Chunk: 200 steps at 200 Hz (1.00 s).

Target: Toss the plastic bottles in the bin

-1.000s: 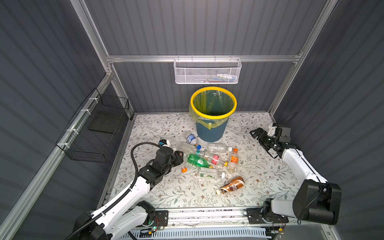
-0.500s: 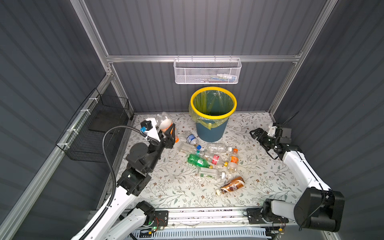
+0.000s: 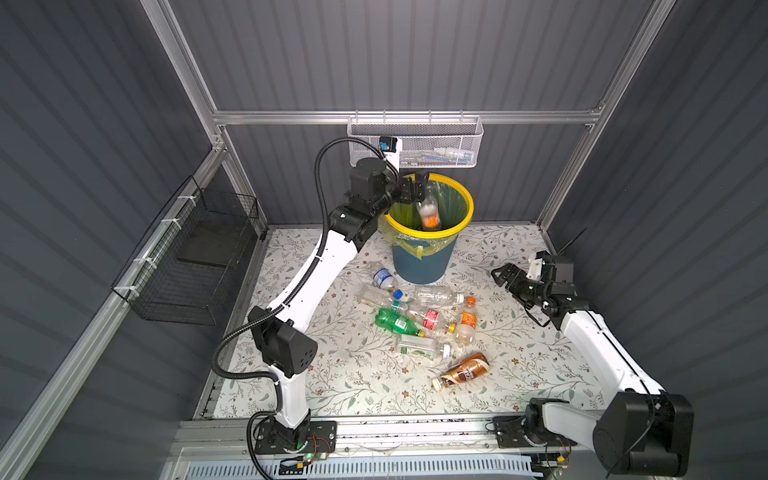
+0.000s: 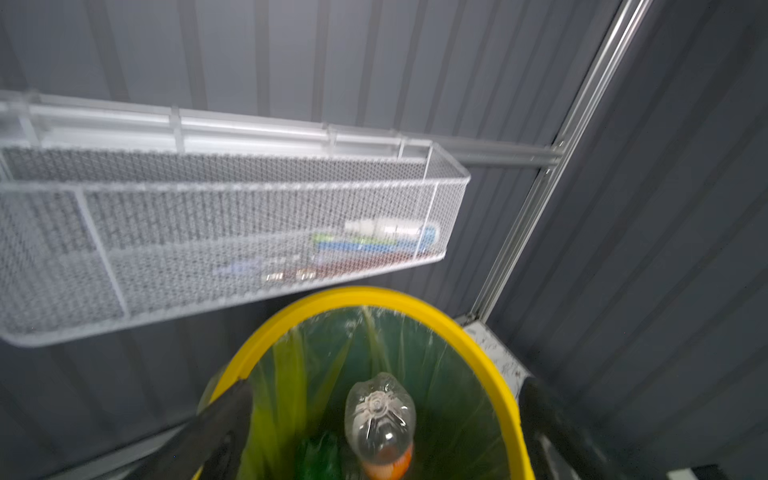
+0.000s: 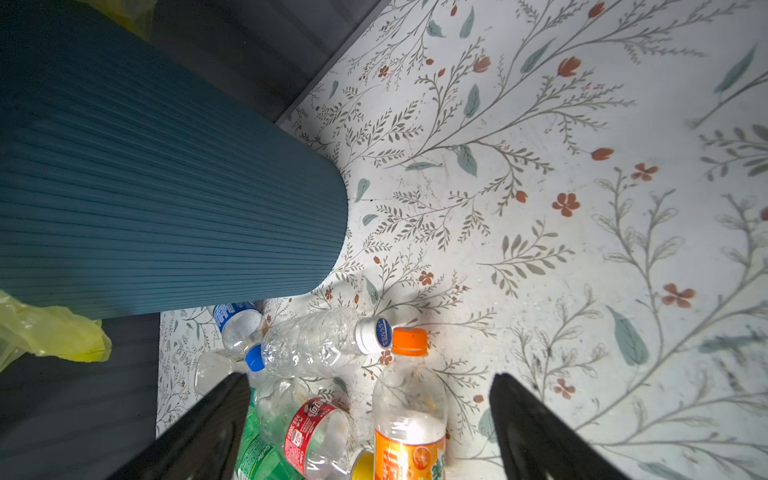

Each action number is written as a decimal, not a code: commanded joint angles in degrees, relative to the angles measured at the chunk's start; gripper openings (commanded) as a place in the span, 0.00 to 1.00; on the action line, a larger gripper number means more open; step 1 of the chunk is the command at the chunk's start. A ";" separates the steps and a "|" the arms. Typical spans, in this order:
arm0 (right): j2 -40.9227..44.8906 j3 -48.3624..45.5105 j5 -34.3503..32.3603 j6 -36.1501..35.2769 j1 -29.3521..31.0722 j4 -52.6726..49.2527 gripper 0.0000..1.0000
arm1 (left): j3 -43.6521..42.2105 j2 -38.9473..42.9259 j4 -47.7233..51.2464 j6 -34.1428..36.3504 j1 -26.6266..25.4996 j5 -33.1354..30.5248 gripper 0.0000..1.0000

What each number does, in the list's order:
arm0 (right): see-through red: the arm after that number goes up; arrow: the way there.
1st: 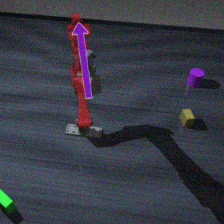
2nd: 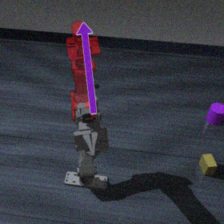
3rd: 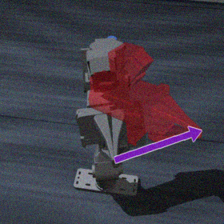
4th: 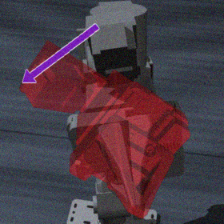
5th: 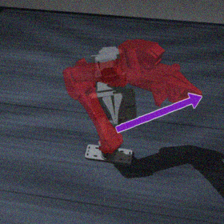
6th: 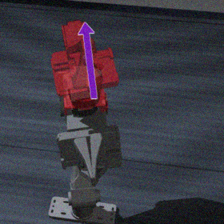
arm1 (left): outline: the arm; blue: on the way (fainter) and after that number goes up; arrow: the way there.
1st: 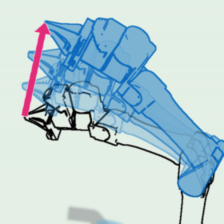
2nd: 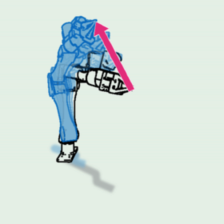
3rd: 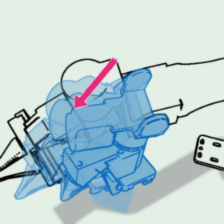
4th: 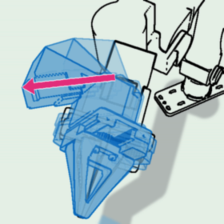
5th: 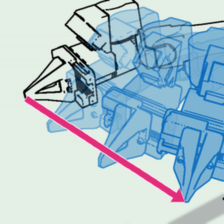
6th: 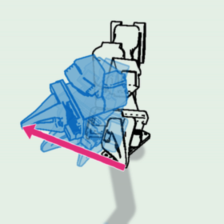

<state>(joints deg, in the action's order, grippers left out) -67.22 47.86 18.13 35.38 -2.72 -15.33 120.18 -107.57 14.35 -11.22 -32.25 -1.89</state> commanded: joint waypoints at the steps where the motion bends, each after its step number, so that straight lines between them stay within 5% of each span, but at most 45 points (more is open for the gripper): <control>1: 0.40 -1.33 -0.65 -0.02 0.54 -2.02 0.92 | -7.10 8.47 -2.33 -2.92 1.42 0.10 1.00; 48: 1.80 2.23 -7.01 0.94 5.27 -15.52 0.92 | -21.47 17.66 -3.65 -3.41 5.07 -1.01 1.00; 99: 10.93 1.10 -15.50 17.72 13.91 -29.16 0.92 | -36.79 24.75 -6.83 -4.46 9.00 -1.32 1.00; 142: 17.57 0.17 -20.51 28.22 20.60 -39.39 0.92 | -46.88 25.55 -11.31 -6.82 10.08 -0.03 1.00; 200: 16.34 1.45 -21.60 34.60 32.79 -51.44 0.94 | -52.82 24.12 -15.90 -9.42 10.63 3.19 1.00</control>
<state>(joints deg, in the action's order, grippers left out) -50.72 48.12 -1.61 65.82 27.62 -58.50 69.82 -83.11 2.70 -18.79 -22.06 -0.67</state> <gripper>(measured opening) 0.936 0.997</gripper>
